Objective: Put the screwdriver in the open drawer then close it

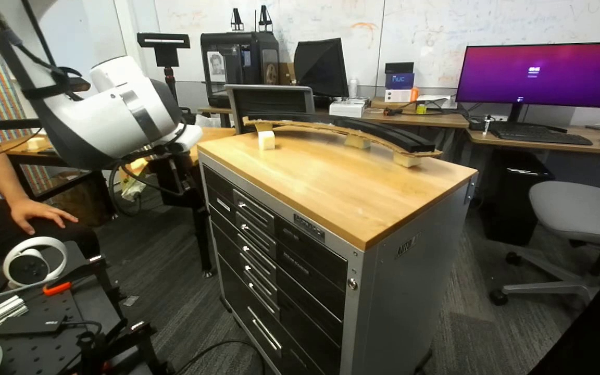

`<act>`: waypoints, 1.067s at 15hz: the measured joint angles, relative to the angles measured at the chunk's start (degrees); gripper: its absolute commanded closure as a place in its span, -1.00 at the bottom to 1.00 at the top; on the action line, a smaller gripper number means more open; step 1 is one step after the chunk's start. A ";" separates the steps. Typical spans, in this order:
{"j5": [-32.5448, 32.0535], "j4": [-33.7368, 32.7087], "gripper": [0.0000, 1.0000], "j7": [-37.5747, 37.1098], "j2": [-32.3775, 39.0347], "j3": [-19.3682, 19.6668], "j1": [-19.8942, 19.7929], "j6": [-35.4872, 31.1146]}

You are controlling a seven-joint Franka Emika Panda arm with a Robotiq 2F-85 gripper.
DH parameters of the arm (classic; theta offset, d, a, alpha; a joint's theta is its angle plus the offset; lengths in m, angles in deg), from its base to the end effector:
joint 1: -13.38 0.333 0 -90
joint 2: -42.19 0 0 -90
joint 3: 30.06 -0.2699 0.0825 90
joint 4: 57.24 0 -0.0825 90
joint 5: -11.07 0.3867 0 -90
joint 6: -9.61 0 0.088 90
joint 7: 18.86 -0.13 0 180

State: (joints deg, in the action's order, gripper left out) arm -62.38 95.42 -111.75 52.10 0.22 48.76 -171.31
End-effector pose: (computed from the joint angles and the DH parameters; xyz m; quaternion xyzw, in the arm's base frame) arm 0.3816 0.1057 0.1277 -0.9793 0.1115 -0.1687 0.0012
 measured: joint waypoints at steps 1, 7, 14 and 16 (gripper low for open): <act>2.74 1.99 -1.00 4.08 -0.40 -1.83 -1.61 -0.57; 15.41 4.62 -1.00 18.44 -3.08 -14.01 -8.16 5.41; 13.64 -5.04 -1.00 21.37 -20.54 -18.07 -4.25 26.64; 13.75 -5.63 -1.00 21.45 -21.72 -18.51 -3.90 27.68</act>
State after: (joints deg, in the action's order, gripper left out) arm -48.63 89.79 -90.30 30.38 -18.29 44.86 -143.63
